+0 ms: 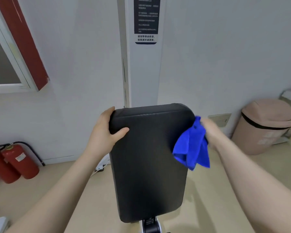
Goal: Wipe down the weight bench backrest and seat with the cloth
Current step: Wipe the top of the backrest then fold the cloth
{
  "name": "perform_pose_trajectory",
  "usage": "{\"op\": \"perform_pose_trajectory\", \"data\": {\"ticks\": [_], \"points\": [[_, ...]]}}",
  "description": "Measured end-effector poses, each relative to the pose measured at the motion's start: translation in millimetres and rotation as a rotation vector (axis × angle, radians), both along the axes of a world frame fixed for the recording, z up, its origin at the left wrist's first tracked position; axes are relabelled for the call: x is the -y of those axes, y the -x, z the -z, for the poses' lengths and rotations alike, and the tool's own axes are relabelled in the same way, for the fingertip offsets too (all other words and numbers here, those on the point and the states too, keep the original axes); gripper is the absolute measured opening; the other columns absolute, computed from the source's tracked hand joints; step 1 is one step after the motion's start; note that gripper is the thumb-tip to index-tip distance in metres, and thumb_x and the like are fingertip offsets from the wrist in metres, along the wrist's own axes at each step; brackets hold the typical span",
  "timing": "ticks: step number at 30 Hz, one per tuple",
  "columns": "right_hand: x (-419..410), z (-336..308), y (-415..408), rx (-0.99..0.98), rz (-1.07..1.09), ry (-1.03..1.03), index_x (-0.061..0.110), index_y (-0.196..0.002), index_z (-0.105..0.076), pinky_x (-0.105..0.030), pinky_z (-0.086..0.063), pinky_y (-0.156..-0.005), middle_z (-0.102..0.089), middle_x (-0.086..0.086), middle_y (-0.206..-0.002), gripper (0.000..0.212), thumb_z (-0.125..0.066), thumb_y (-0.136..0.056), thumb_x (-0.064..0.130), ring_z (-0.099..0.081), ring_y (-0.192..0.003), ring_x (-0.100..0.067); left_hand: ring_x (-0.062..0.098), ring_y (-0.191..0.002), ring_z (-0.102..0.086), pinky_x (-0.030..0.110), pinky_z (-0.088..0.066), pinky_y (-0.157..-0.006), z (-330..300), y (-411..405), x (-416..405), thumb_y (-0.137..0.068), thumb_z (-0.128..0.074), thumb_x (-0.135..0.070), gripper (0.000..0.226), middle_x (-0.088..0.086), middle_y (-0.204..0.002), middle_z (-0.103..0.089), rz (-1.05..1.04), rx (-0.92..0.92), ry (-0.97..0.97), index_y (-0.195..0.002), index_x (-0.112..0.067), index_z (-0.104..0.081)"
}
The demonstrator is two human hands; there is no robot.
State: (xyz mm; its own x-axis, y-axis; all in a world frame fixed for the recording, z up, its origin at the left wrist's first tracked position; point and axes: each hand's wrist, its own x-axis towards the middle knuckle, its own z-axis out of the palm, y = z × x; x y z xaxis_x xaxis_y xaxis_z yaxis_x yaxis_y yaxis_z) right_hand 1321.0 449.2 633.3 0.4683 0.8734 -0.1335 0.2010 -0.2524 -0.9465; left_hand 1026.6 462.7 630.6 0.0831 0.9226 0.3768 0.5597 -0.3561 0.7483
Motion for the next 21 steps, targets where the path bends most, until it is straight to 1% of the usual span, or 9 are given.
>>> {"op": "perform_pose_trajectory", "data": {"ticks": [2, 4, 10, 12, 13, 15, 18, 20, 21], "points": [[21.8, 43.7, 12.4, -0.375, 0.051, 0.082, 0.015, -0.059, -0.043, -0.024, -0.039, -0.052, -0.05, -0.005, -0.055, 0.034, -0.045, -0.092, 0.016, -0.042, -0.056, -0.018, 0.01, -0.135, -0.033, 0.019, -0.027, -0.102, 4.4, -5.6, 6.6, -0.083, -0.066, -0.022, 0.079, -0.007, -0.149, -0.033, -0.032, 0.12, 0.024, -0.147, -0.021, -0.02], [39.1, 69.9, 24.8, -0.61, 0.086, 0.057, 0.018, -0.067, -0.05, -0.028, -0.042, -0.058, -0.057, 0.0, -0.059, 0.029, -0.043, -0.095, 0.023, -0.049, -0.059, -0.017, 0.009, -0.138, -0.027, 0.019, -0.024, -0.105, 13.9, -12.8, 13.6, -0.085, -0.064, -0.023, 0.081, -0.007, -0.153, -0.027, -0.091, 0.23, 0.035, -0.148, -0.022, -0.014], [34.8, 86.4, 26.4, -0.64, 0.205, 0.15, 0.016, -0.057, -0.035, -0.028, -0.032, -0.051, -0.041, -0.001, -0.055, 0.038, -0.043, -0.095, 0.023, -0.036, -0.053, -0.018, 0.007, -0.142, -0.019, 0.028, -0.02, -0.115, 40.2, -16.3, 30.2, -0.085, -0.064, -0.024, 0.087, -0.01, -0.156, -0.017, -0.131, 0.235, 0.075, -0.149, -0.025, -0.005], [29.1, 84.3, 27.0, -0.7, 0.243, 0.048, 0.016, -0.059, -0.043, -0.027, -0.036, -0.053, -0.048, 0.002, -0.048, 0.034, -0.043, -0.093, 0.019, -0.04, -0.055, -0.019, 0.009, -0.142, -0.021, 0.034, -0.023, -0.116, 42.6, -12.7, 32.6, -0.085, -0.064, -0.023, 0.089, -0.011, -0.156, -0.018, -0.111, 0.212, 0.09, -0.149, -0.028, -0.002], [25.4, 79.2, 28.9, -0.674, 0.254, -0.06, 0.015, -0.065, -0.052, -0.029, -0.042, -0.059, -0.057, 0.003, -0.054, 0.03, -0.041, -0.093, 0.019, -0.047, -0.061, -0.021, 0.009, -0.142, -0.022, 0.035, -0.025, -0.116, 42.3, -11.7, 34.1, -0.085, -0.064, -0.023, 0.089, -0.011, -0.156, -0.019, -0.111, 0.205, 0.098, -0.148, -0.029, -0.002], [15.8, 67.2, 35.0, -0.528, 0.273, -0.27, 0.017, -0.096, -0.062, -0.034, -0.049, -0.081, -0.068, 0.002, -0.092, 0.025, -0.038, -0.094, 0.023, -0.06, -0.087, -0.022, 0.01, -0.141, -0.025, 0.035, -0.027, -0.114, 39.7, -12.1, 36.2, -0.086, -0.062, -0.023, 0.087, -0.011, -0.155, -0.022, -0.111, 0.212, 0.115, -0.148, -0.03, -0.002], [17.9, 42.2, 57.2, -0.232, 0.264, -0.402, 0.019, -0.141, -0.033, -0.032, -0.029, -0.112, -0.037, 0.003, -0.147, 0.044, -0.031, -0.096, 0.017, -0.041, -0.131, -0.017, 0.009, -0.138, -0.028, 0.026, -0.027, -0.109, 33.9, -15.0, 39.4, -0.092, -0.049, -0.018, 0.075, -0.013, -0.153, -0.024, -0.101, 0.257, 0.159, -0.148, -0.034, -0.001], [24.2, 33.5, 79.1, 0.031, 0.221, -0.473, 0.01, -0.146, -0.02, -0.014, -0.013, -0.111, -0.022, -0.002, -0.154, 0.049, -0.028, -0.097, 0.005, -0.022, -0.139, -0.01, 0.005, -0.138, -0.024, 0.019, -0.022, -0.104, 31.8, -13.2, 40.4, -0.093, -0.038, -0.009, 0.069, -0.015, -0.154, -0.021, -0.087, 0.314, 0.187, -0.148, -0.034, -0.004], [27.9, 30.5, 93.7, 0.149, 0.152, -0.537, 0.005, -0.144, -0.022, -0.005, -0.011, -0.106, -0.023, -0.007, -0.153, 0.049, -0.03, -0.096, 0.0, -0.022, -0.137, -0.002, 0.002, -0.138, -0.022, 0.017, -0.02, -0.103, 31.7, -11.6, 40.2, -0.093, -0.035, -0.005, 0.069, -0.017, -0.154, -0.019, -0.071, 0.339, 0.198, -0.148, -0.033, -0.006]]}}
